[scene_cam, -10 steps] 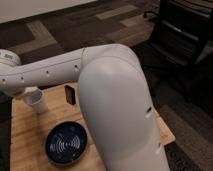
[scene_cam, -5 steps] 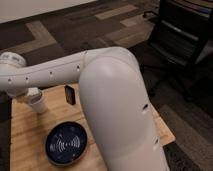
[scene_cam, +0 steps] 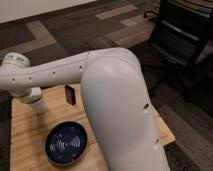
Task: Place the white sponge in the ceramic cup
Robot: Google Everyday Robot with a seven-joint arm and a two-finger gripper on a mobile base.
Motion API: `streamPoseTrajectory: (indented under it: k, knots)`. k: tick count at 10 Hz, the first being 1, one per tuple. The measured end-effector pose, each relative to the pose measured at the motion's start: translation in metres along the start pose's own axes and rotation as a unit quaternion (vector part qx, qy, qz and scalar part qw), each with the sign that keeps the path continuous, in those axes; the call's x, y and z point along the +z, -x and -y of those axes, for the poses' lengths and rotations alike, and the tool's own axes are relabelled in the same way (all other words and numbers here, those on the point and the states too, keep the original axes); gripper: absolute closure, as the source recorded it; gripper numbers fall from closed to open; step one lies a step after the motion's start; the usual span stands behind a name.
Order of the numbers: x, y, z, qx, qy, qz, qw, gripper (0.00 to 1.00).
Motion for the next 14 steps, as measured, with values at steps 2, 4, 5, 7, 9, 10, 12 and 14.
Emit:
streamPoseTrajectory:
  k: [2,4,5,7,9,10,12,14]
  knots:
    - [0.0028,0.0012,-0.0013,-0.002,0.004,0.0,1.0,1.0]
    - [0.0045,-0.0029,-0.0035,-0.002,0.01,-0.005,0.9999,0.99]
    - [0.0046,-0.0029,-0.0036,-0.002,0.01,-0.005,0.9999,0.92]
    - [0.0047,-0.0023,-0.0036,-0.002,0.01,-0.005,0.9999,0.69]
    - [0.0046,-0.0022,-0.0036,-0.002,0.01,-0.005,0.9999,0.44]
    - [0.0046,-0.0024,-0.0035,-0.002,0.01,-0.005,0.9999,0.3]
    - [0.0046,-0.0024,-0.0035,-0.002,0.01,-0.005,0.9999,0.2]
    - [0.0044,-0.0026,-0.0034,-0.002,0.01,-0.005,0.9999,0.2]
